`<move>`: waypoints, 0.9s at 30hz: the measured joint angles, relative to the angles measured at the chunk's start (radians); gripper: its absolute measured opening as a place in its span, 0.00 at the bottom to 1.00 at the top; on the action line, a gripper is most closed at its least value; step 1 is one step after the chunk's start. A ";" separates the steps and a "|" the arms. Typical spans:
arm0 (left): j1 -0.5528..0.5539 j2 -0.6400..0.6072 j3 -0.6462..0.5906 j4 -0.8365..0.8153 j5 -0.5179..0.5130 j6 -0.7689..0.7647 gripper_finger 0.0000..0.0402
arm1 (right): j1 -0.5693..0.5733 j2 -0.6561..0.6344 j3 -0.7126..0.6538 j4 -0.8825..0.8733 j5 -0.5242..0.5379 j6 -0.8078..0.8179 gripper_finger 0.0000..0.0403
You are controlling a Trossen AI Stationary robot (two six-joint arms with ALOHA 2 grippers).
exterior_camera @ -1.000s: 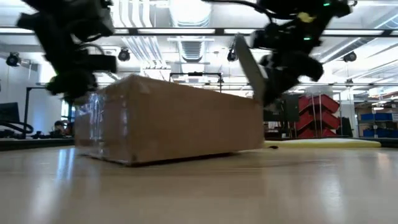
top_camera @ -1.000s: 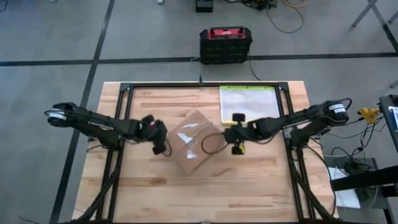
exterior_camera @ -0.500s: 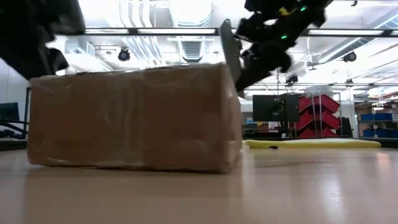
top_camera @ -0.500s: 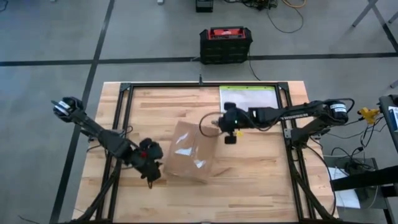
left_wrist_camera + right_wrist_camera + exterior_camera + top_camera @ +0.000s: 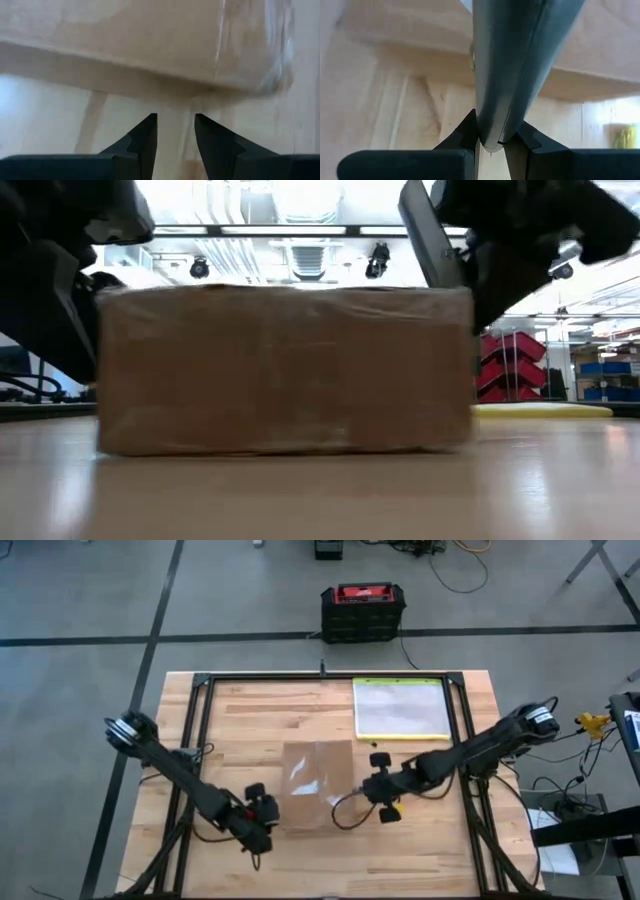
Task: Unpack boxes
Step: Open the brown box using the gray cutter
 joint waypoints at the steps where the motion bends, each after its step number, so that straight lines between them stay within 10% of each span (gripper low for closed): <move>1: 0.000 0.019 0.020 -0.007 0.001 0.013 0.29 | 0.001 0.016 0.000 0.004 0.015 -0.010 0.10; 15: -0.032 -0.025 0.216 -0.391 -0.039 -0.027 0.29 | -0.261 0.166 0.064 0.173 0.072 -0.353 0.10; 27: -0.076 -0.072 0.211 -0.288 -0.262 -0.013 0.29 | -0.064 0.056 0.079 0.346 -0.019 -0.411 0.10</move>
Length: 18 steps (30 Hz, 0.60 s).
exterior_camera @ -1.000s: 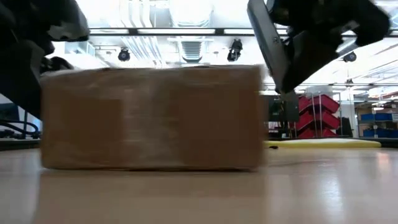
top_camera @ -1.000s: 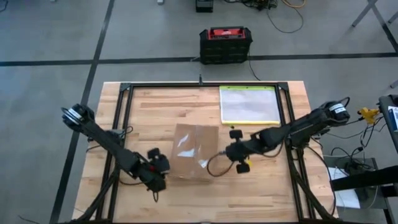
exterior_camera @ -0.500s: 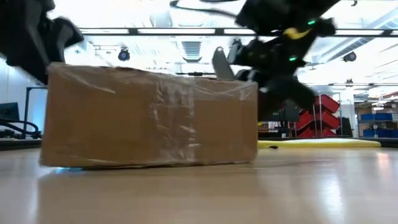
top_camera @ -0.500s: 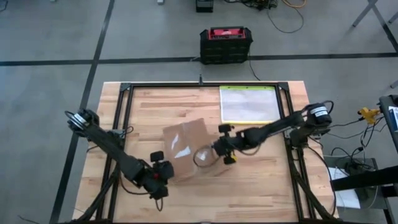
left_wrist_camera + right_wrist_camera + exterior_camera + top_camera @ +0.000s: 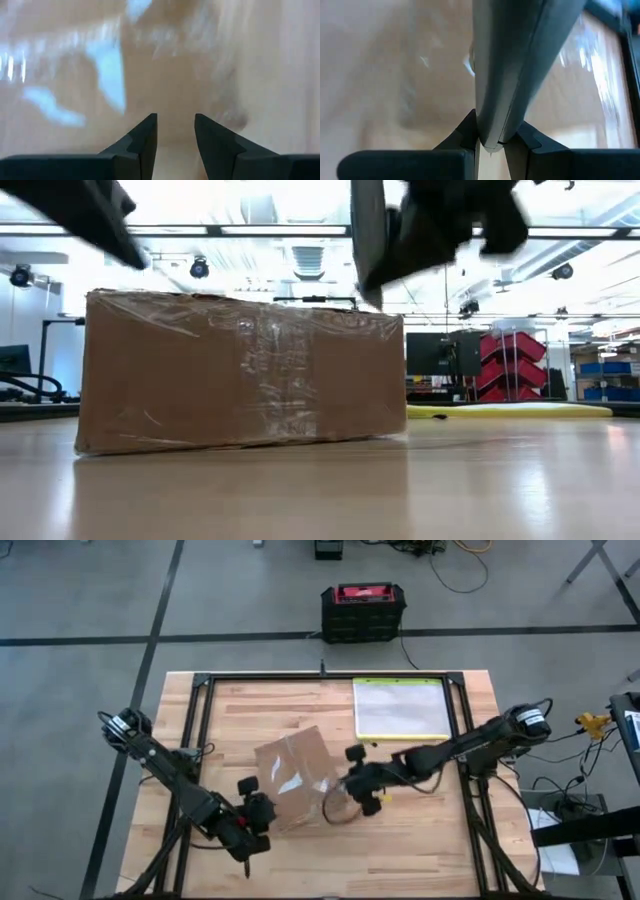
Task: Unpack boxes
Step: Open the brown box using the gray cutter
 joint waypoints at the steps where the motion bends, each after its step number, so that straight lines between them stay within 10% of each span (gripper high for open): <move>1: 0.000 0.002 -0.006 0.051 -0.004 0.029 0.29 | 0.016 0.005 0.000 0.068 -0.026 0.001 0.10; 9: 0.000 0.004 -0.162 0.448 -0.004 0.128 0.29 | 0.052 0.114 0.001 0.483 -0.195 0.026 0.10; 18: 0.001 0.009 -0.308 0.699 -0.035 0.118 0.41 | 0.050 0.278 0.079 0.532 -0.198 0.053 0.10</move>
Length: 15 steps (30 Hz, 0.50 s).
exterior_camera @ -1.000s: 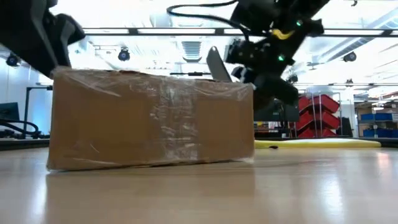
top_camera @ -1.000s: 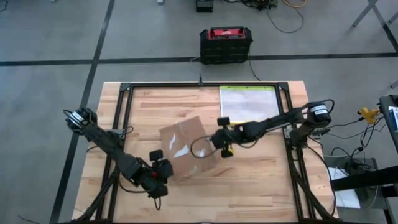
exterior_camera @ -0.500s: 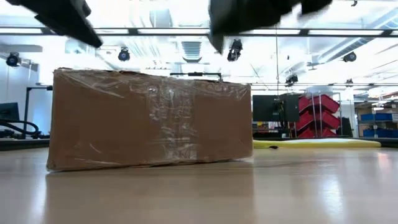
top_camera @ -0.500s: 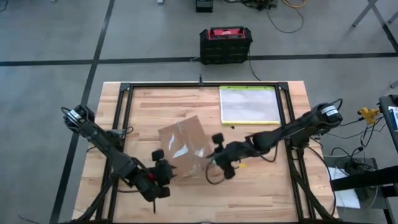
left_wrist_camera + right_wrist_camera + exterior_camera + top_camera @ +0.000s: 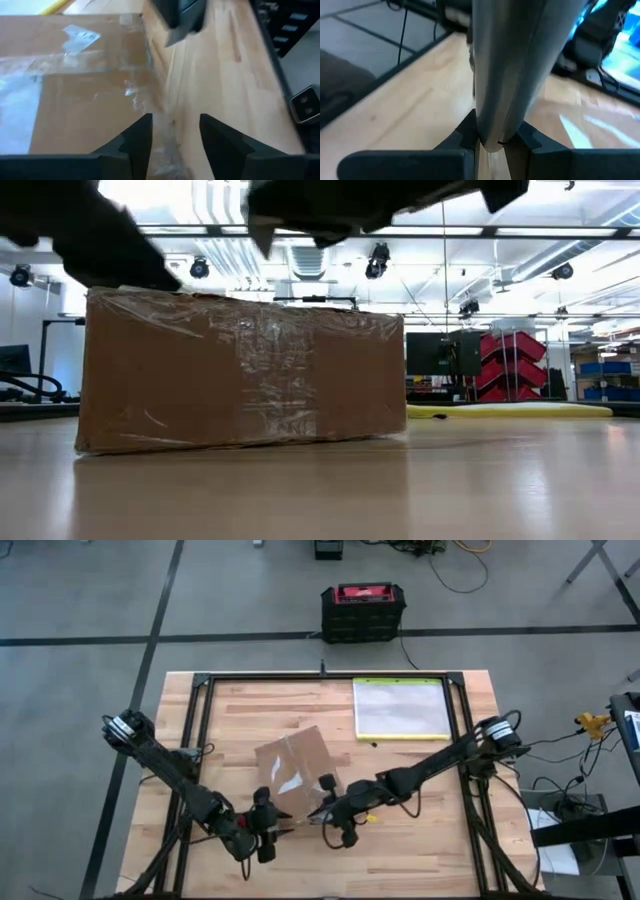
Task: Unpack boxes
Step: Open the brown box using the gray cutter
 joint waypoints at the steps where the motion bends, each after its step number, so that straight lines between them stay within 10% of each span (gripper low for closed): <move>1: 0.000 0.000 -0.006 -0.001 -0.008 -0.002 0.43 | -0.003 0.012 0.010 -0.006 -0.004 -0.002 0.10; 15: 0.000 -0.003 -0.064 0.023 0.004 -0.074 0.39 | -0.041 0.079 0.056 0.019 -0.145 0.011 0.10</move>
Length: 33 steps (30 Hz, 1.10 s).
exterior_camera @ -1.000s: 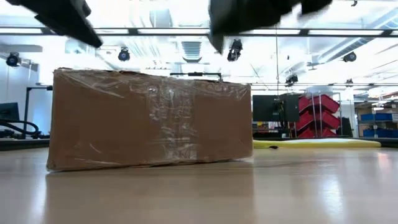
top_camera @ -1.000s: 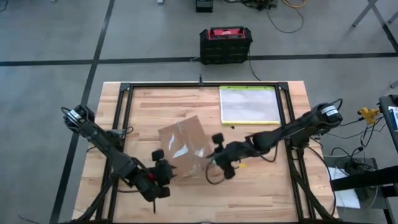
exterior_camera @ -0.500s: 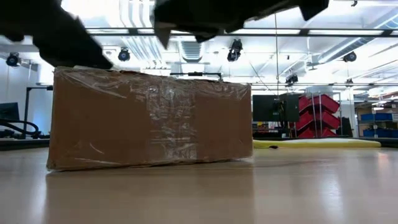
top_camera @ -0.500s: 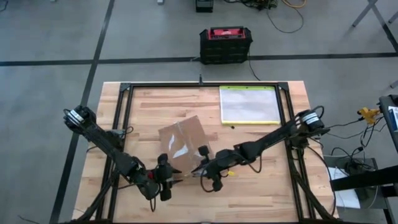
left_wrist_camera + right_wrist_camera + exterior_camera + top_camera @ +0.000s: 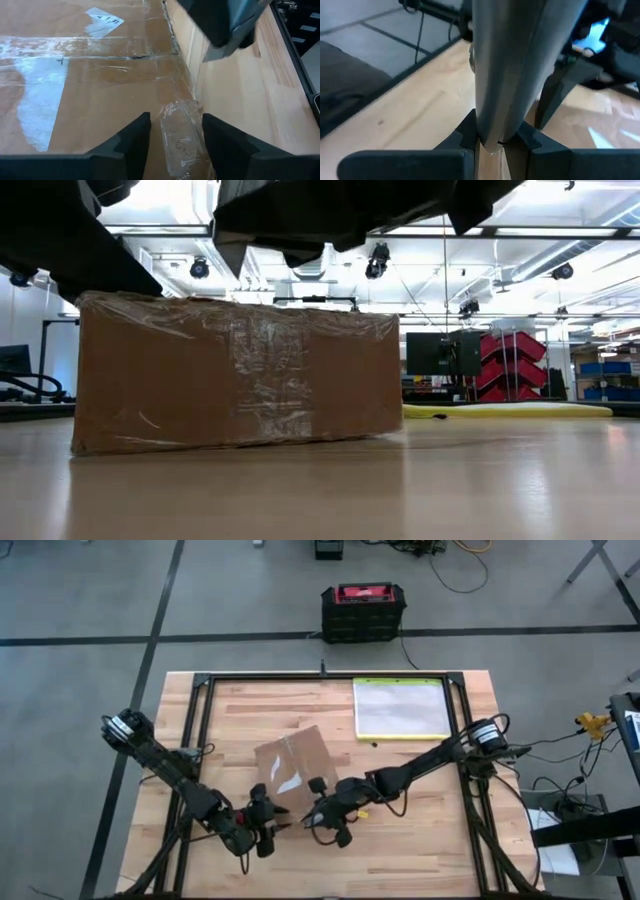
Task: Unpack boxes
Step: Open the brown box using the gray cutter
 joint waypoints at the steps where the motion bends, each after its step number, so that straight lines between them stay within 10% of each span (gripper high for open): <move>1: 0.000 0.000 0.000 0.000 0.001 0.002 0.39 | -0.004 0.000 0.000 0.000 -0.001 0.002 0.10; 33: 0.000 0.002 -0.002 -0.003 0.016 0.004 0.39 | -0.038 0.056 -0.001 0.068 -0.066 -0.042 0.10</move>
